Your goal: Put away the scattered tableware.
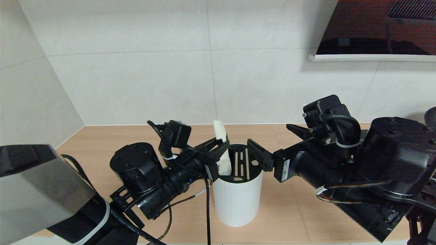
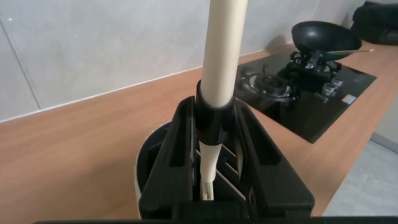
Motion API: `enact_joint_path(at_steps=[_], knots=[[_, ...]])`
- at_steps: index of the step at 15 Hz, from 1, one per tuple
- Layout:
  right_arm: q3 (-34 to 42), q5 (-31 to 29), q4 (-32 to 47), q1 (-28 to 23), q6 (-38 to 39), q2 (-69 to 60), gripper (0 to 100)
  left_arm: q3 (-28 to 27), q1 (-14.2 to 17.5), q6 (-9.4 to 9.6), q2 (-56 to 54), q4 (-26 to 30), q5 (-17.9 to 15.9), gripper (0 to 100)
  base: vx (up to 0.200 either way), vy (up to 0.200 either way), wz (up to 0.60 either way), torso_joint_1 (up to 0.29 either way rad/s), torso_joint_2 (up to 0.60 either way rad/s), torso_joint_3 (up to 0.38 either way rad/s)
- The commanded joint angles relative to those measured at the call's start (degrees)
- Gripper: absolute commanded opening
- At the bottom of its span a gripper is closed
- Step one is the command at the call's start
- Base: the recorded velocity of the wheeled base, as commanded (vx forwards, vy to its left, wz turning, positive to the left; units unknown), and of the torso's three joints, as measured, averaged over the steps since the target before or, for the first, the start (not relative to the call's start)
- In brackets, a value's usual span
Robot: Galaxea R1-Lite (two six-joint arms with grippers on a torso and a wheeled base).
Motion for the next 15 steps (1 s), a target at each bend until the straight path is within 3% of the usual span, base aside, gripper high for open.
enact_joint_path(at_steps=[1,4,5,15], knots=[[-0.01,-0.01,-0.02,0.02,-0.02,0.08,100,0.06,-0.03,-0.04,0.22,-0.08,0.05,0,0.0,0.0,0.0,0.0,0.0,0.0],[-0.01,-0.01,-0.02,0.02,-0.02,0.08,100,0.33,-0.2,-0.04,0.13,-0.08,0.05,0,0.0,0.0,0.0,0.0,0.0,0.0],[-0.01,-0.01,-0.02,0.02,-0.02,0.08,100,0.24,-0.2,-0.04,0.13,-0.08,0.05,100,0.0,0.0,0.0,0.0,0.0,0.0],[-0.01,-0.01,-0.02,-0.15,-0.02,-0.19,100,0.06,-0.2,-0.12,-1.36,-0.08,0.14,100,0.0,0.0,0.0,0.0,0.0,0.0]])
